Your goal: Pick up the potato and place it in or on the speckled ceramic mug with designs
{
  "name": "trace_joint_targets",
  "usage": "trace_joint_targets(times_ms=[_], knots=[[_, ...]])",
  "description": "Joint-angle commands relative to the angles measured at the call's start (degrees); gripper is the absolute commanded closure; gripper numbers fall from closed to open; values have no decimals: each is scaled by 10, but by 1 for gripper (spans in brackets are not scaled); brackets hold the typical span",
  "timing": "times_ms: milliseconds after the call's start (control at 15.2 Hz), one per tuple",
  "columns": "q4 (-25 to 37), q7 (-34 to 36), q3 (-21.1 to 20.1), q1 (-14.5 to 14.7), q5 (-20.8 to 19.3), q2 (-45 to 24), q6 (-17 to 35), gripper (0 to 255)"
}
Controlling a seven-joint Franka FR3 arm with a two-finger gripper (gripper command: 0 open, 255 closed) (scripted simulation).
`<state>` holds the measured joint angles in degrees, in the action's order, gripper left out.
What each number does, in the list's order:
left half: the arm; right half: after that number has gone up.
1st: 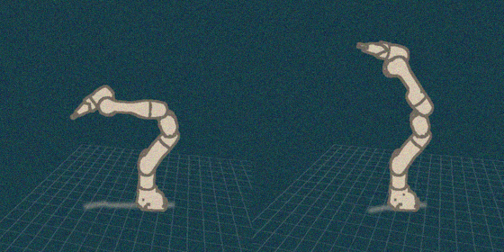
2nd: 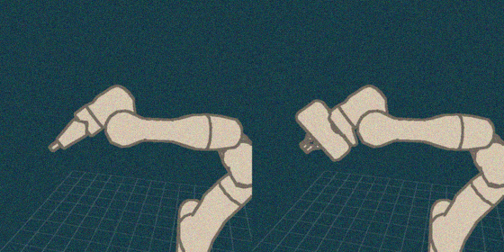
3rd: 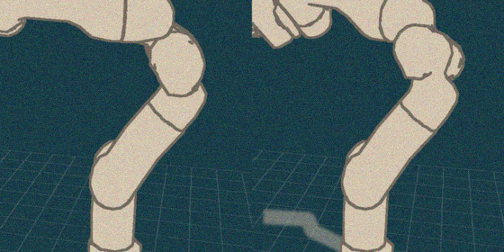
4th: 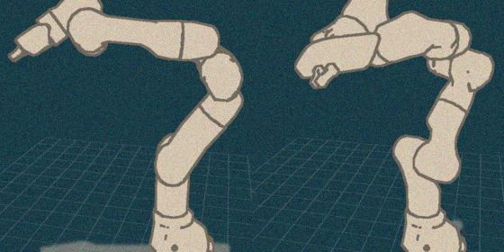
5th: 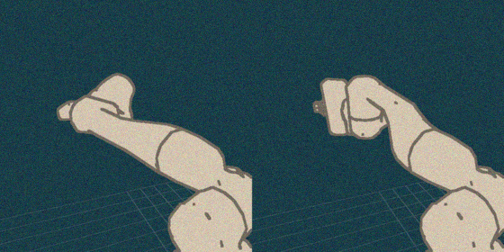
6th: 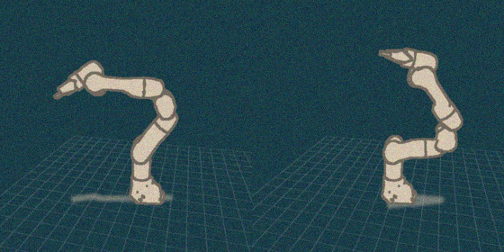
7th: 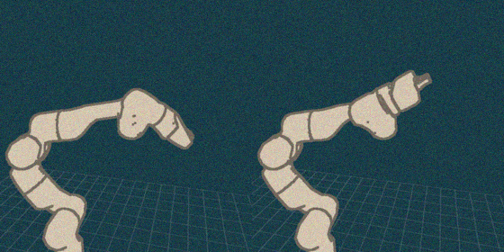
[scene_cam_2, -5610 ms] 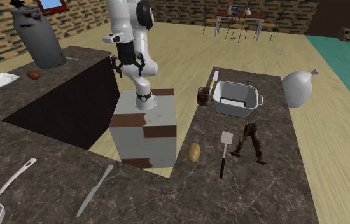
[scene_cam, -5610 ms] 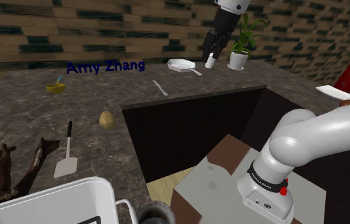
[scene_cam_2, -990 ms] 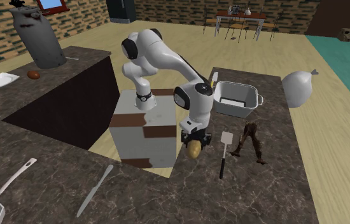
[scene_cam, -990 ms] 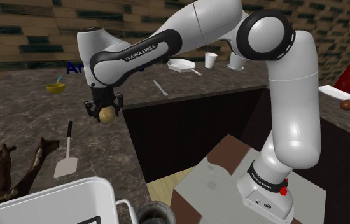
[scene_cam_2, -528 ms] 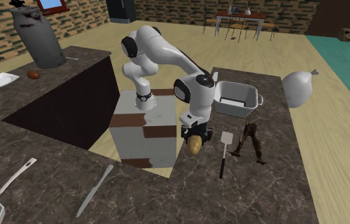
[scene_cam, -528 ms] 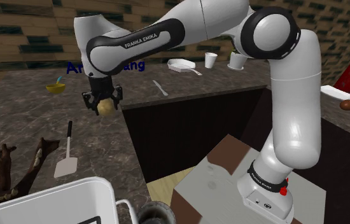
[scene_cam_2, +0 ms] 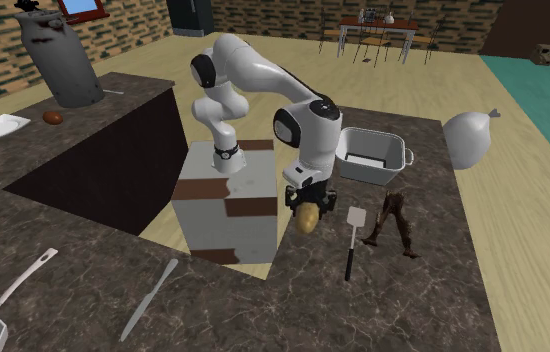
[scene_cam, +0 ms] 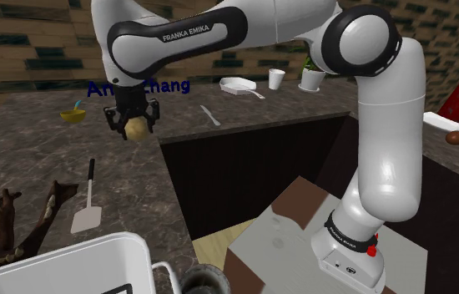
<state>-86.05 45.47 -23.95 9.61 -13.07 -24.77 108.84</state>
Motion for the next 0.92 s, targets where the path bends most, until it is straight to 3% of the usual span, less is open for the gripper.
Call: trace_joint_targets(times_ms=[0,660,858], knots=[[14,-2,-1,1,1,2,-15,255],[80,-9,-4,7,6,6,-85,255],[-3,11,-16,5,24,64,-58,255]])
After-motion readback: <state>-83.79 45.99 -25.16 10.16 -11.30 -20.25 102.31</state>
